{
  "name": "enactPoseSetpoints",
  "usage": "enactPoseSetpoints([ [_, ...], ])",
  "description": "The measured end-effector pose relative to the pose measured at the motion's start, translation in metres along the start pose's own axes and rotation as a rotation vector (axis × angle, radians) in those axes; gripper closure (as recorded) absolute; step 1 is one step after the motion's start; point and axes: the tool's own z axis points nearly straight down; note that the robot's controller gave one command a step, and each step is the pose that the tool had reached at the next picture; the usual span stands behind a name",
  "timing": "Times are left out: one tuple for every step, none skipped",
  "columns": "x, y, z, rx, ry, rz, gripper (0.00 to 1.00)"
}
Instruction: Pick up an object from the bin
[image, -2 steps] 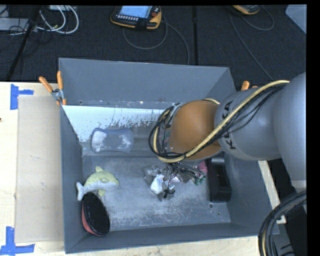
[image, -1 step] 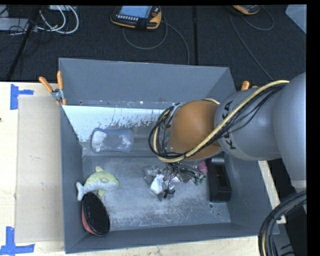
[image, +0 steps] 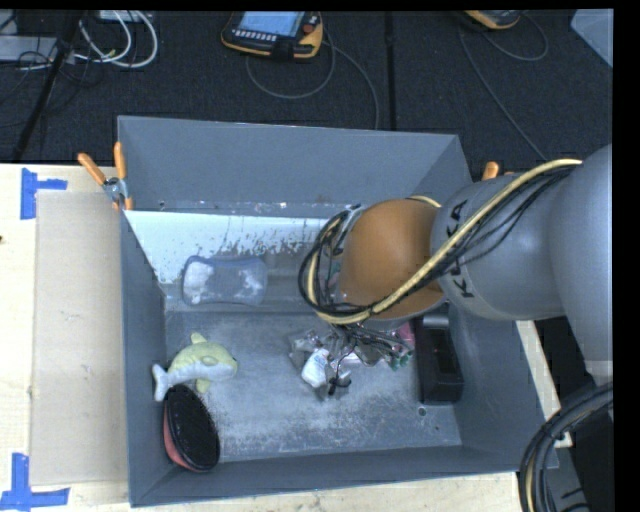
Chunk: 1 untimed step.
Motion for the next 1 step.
enactPoseSetpoints([
  [0.0006, 0.0007, -0.0138, -0.001, 0.002, 0.000, 1.00],
])
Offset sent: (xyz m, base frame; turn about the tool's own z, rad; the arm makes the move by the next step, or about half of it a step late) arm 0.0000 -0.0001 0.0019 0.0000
